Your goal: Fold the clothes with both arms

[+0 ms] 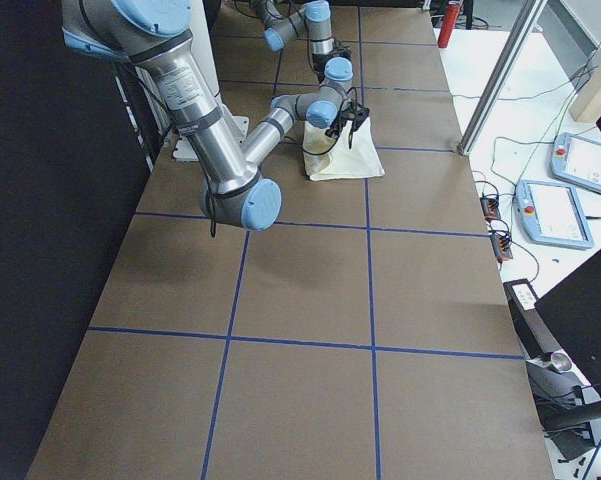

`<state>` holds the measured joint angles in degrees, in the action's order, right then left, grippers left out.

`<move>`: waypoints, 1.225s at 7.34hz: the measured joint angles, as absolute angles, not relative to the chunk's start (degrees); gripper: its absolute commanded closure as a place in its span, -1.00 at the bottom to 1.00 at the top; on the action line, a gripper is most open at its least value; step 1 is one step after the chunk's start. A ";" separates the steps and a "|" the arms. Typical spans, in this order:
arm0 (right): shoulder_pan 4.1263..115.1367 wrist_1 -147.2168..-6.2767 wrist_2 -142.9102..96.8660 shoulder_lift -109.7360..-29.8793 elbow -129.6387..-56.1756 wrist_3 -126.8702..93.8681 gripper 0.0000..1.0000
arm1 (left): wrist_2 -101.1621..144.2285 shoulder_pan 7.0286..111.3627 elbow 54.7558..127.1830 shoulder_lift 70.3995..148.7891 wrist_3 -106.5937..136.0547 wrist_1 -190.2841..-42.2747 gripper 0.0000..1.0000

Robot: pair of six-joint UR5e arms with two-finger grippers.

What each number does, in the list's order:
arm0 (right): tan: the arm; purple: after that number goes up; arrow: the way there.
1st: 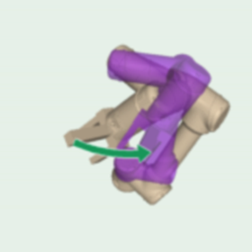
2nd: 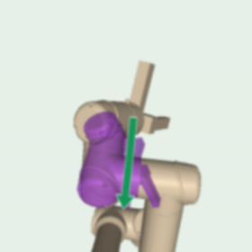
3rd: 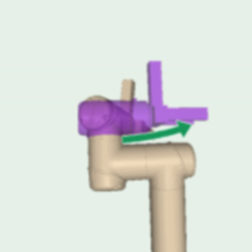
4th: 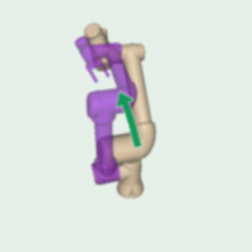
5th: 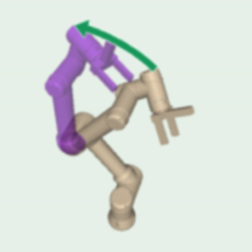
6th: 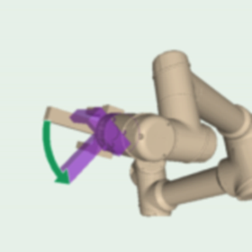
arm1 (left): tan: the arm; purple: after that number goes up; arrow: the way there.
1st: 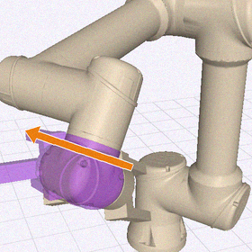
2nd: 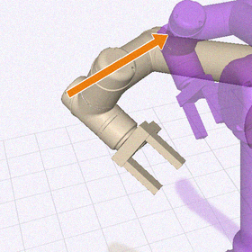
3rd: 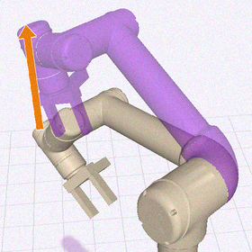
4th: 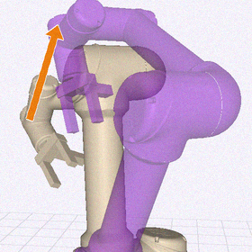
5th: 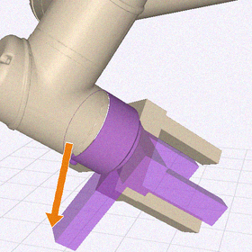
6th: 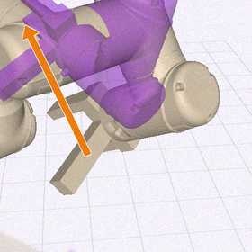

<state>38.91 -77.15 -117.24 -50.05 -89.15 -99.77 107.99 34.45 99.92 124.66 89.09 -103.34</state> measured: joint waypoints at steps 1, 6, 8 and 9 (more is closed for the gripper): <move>40.38 -77.05 -117.75 -45.91 -82.81 -98.23 1.00 | 108.52 36.63 96.21 125.64 87.39 -105.57 1.00; 43.74 -70.41 -117.95 -36.66 -62.64 -92.78 -1.00 | 108.34 40.80 81.14 131.71 83.46 -112.44 -1.00; 46.26 -70.20 -120.30 -36.96 -61.23 -87.16 -1.00 | 106.84 42.14 74.28 134.01 81.58 -115.71 -1.00; 47.95 -70.31 -123.30 -37.08 -61.21 -84.83 -1.00 | 106.65 43.50 73.15 134.14 79.99 -116.01 -1.00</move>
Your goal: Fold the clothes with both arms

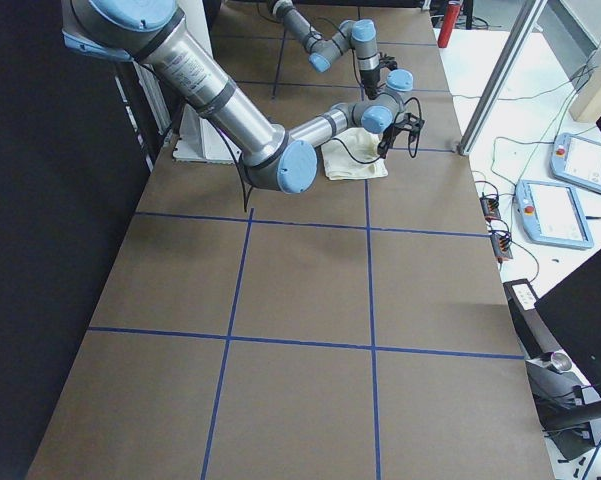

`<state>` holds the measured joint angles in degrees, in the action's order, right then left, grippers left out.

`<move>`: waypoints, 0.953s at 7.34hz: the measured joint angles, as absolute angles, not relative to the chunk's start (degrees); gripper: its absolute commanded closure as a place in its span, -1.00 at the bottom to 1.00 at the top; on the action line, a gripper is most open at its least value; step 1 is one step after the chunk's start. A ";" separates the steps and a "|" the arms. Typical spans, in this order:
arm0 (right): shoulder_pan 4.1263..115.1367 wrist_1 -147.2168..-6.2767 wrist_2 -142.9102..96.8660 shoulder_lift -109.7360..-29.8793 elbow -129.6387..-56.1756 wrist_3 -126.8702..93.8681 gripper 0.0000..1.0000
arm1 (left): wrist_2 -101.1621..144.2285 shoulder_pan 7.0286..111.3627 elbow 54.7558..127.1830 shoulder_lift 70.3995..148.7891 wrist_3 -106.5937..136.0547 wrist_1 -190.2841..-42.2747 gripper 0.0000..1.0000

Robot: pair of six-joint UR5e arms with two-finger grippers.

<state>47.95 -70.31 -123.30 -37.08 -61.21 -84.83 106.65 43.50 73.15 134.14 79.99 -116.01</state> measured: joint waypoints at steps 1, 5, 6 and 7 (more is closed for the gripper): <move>48.84 -70.53 -126.00 -37.47 -62.59 -83.40 -1.00 | 107.81 44.64 73.07 133.89 77.69 -116.05 -1.00; 41.58 -83.66 -118.80 -38.61 -71.80 -74.60 -1.00 | 117.74 47.18 88.09 123.78 73.72 -115.81 -1.00; 39.47 -87.21 -114.81 -38.37 -72.71 -71.02 -1.00 | 118.28 47.32 89.59 122.73 73.80 -115.77 -1.00; 38.00 -88.73 -111.41 -38.07 -72.49 -68.00 -1.00 | 118.49 47.43 90.27 122.30 73.92 -115.76 -1.00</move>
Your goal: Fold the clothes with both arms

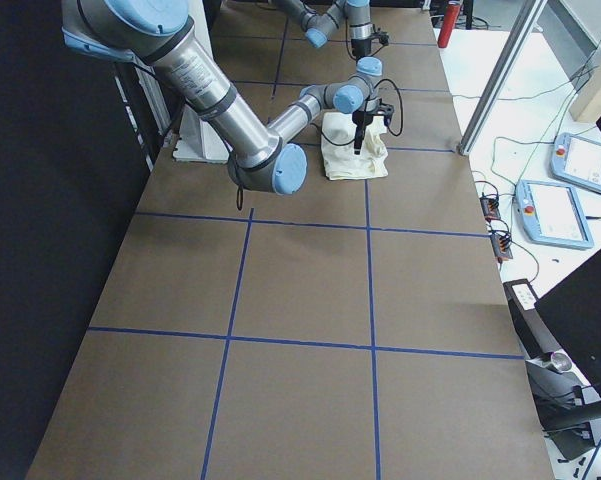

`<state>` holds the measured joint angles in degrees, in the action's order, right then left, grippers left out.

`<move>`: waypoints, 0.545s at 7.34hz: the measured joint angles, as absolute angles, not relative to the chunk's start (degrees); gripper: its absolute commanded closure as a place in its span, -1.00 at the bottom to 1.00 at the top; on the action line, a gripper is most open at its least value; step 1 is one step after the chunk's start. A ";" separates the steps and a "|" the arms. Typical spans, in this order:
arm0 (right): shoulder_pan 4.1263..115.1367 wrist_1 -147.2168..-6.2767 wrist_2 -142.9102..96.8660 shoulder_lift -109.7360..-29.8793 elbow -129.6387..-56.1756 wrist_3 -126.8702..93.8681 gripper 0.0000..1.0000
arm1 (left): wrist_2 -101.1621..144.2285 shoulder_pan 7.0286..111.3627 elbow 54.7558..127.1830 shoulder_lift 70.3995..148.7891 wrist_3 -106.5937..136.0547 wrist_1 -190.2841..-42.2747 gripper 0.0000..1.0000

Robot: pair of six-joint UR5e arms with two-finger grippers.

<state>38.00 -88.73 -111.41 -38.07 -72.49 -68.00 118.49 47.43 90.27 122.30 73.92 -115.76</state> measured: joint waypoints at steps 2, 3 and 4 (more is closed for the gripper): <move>37.20 -89.13 -107.14 -37.50 -69.73 -63.01 -1.00 | 118.63 47.52 90.80 121.71 73.99 -115.75 -1.00; 37.41 -88.90 -105.95 -36.61 -67.56 -61.52 -1.00 | 118.64 47.54 91.02 121.29 74.00 -115.75 -1.00; 37.96 -87.73 -105.35 -35.53 -64.85 -60.35 -1.00 | 118.65 47.54 91.26 121.07 74.03 -115.75 -1.00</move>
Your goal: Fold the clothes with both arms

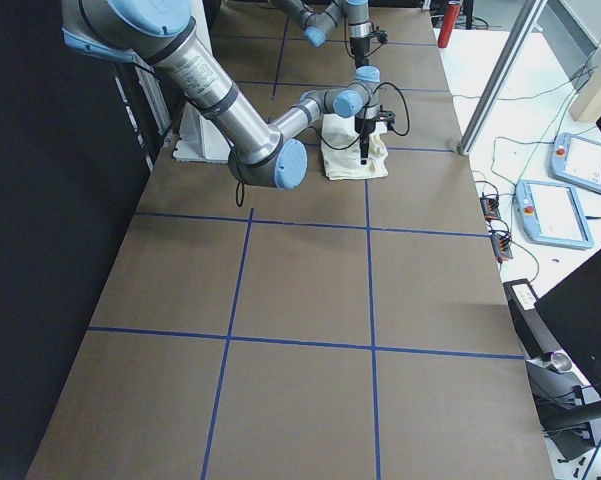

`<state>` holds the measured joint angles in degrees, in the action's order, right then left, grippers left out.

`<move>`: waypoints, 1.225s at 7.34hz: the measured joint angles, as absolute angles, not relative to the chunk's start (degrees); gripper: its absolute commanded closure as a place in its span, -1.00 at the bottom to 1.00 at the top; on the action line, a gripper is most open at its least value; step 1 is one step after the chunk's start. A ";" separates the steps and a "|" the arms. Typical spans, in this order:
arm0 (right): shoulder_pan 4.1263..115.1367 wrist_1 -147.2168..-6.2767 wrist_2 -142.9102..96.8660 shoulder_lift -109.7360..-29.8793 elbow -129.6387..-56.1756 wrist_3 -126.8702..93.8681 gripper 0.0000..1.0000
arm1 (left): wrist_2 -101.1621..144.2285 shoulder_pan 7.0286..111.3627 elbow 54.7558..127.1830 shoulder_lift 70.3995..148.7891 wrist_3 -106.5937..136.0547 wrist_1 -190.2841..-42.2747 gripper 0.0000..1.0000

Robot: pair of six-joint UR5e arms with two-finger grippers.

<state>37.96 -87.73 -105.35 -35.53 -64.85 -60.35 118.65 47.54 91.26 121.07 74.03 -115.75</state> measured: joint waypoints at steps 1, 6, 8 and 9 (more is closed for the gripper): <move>38.77 -85.46 -105.02 -34.88 -61.77 -59.32 -1.00 | 118.65 47.54 91.52 120.99 74.08 -115.75 -1.00; 46.87 -80.77 -104.59 -34.23 -52.01 -48.38 -1.00 | 118.72 47.30 92.33 121.12 75.96 -115.75 -1.00; 49.67 -80.69 -106.80 -34.14 -52.49 -44.88 -1.00 | 119.11 45.40 92.94 121.15 80.31 -116.50 -1.00; 51.40 -80.74 -110.38 -34.14 -53.77 -43.62 -1.00 | 117.68 42.06 93.23 121.09 85.14 -118.12 -1.00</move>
